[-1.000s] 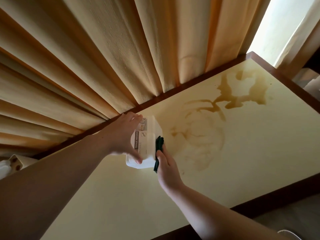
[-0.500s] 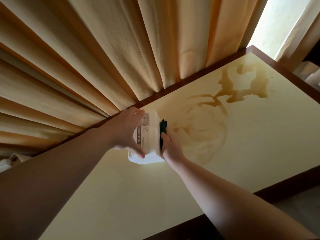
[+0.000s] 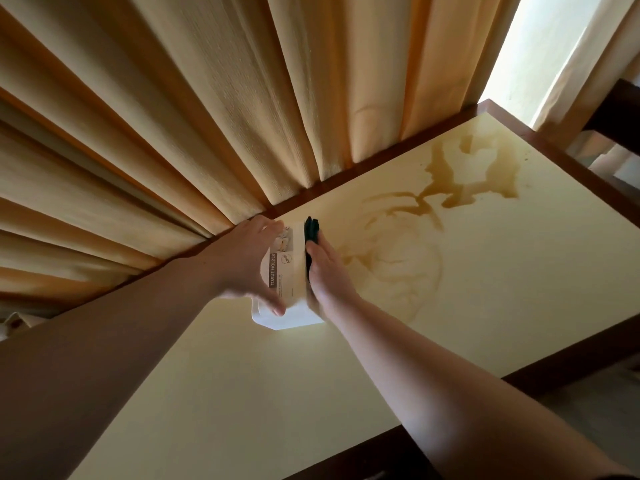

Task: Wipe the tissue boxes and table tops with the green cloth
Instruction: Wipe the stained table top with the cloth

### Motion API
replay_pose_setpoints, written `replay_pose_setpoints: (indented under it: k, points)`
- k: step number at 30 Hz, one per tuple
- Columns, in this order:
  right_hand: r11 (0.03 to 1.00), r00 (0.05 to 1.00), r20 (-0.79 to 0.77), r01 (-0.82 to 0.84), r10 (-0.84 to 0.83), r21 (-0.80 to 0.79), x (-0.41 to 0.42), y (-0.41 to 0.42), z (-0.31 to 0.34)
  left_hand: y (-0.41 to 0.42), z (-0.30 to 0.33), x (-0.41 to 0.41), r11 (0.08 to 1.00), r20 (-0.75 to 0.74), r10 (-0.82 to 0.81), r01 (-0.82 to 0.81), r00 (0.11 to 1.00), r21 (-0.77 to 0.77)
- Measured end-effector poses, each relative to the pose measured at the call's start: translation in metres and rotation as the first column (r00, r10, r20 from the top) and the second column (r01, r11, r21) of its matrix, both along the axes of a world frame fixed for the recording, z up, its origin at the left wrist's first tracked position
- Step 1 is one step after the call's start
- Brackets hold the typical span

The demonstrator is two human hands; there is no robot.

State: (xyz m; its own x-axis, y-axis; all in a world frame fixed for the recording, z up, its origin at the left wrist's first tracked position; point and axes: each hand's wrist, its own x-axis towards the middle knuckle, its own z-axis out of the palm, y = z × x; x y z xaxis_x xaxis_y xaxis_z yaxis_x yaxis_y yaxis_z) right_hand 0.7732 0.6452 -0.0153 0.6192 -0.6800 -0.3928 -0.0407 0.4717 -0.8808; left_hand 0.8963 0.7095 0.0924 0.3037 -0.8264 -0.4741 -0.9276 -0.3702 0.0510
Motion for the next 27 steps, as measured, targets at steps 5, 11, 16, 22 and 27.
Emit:
replay_pose_setpoints:
  k: [5, 11, 16, 22, 27]
  points:
    - [0.998, 0.988, -0.144, -0.061, 0.058, -0.013, 0.004, -0.006, -0.029, 0.002, -0.002, 0.001, 1.000, -0.006, 0.011, -0.011, 1.000, -0.007]
    - [0.999, 0.998, -0.061, -0.027, 0.030, 0.041, -0.031, 0.040, -0.044, 0.003, -0.004, 0.002, 1.000, -0.002, 0.004, -0.004, 1.000, -0.008]
    - [0.997, 0.998, 0.048, -0.042, 0.039, 0.062, -0.039, 0.050, -0.026, 0.003, -0.004, 0.002, 1.000, -0.002, -0.006, 0.006, 1.000, -0.014]
    - [1.000, 1.000, 0.026, -0.006, 0.006, -0.008, 0.003, 0.002, -0.004, 0.004, -0.005, 0.003, 1.000, -0.007, -0.004, 0.003, 1.000, -0.029]
    - [0.998, 0.991, -0.114, -0.064, 0.062, -0.018, 0.011, -0.013, -0.024, 0.004, -0.006, 0.004, 1.000, -0.025, 0.007, -0.008, 1.000, -0.022]
